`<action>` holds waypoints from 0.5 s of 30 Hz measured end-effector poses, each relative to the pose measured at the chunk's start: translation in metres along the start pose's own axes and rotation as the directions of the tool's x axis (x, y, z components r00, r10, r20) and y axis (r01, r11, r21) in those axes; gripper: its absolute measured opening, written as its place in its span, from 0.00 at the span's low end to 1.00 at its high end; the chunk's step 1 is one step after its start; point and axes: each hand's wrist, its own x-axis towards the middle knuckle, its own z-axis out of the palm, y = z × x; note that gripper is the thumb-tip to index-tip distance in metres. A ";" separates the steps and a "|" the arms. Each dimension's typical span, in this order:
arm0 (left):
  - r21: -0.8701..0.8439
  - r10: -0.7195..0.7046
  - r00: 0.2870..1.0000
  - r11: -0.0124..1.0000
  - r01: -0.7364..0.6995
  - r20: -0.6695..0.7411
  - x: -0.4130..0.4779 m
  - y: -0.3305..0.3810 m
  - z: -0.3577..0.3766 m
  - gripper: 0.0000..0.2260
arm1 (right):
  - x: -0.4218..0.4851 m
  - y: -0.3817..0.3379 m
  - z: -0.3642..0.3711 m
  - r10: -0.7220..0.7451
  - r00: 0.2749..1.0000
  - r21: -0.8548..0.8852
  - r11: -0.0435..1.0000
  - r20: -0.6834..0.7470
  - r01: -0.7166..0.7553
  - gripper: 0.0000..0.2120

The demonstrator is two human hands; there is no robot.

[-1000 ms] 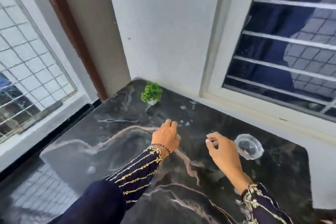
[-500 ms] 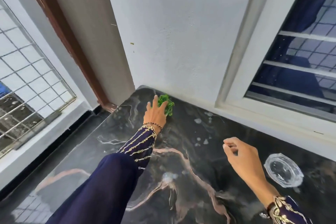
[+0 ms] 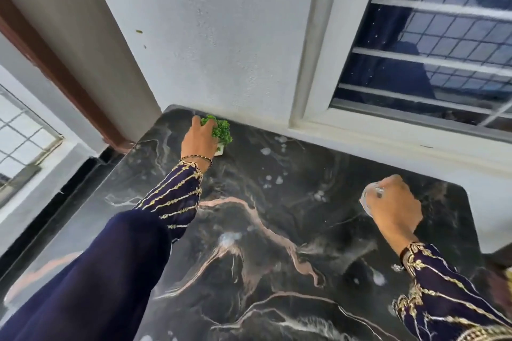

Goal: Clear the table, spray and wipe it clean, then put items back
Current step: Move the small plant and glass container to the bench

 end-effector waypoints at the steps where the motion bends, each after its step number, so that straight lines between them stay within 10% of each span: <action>1: -0.016 0.015 1.000 1.000 -0.015 -0.006 -0.002 0.004 -0.002 0.16 | 0.002 0.008 0.000 0.075 0.997 -0.015 0.997 0.009 -0.075 0.16; 7: -0.072 0.138 0.990 0.988 -0.139 -0.024 -0.021 0.035 -0.007 0.14 | 0.004 0.045 -0.007 0.324 0.930 0.041 0.941 0.172 -0.335 0.29; 15: -0.129 0.205 0.979 0.971 -0.203 0.002 -0.056 0.085 0.000 0.14 | 0.006 0.062 -0.006 0.348 0.897 0.203 0.890 0.273 -0.408 0.12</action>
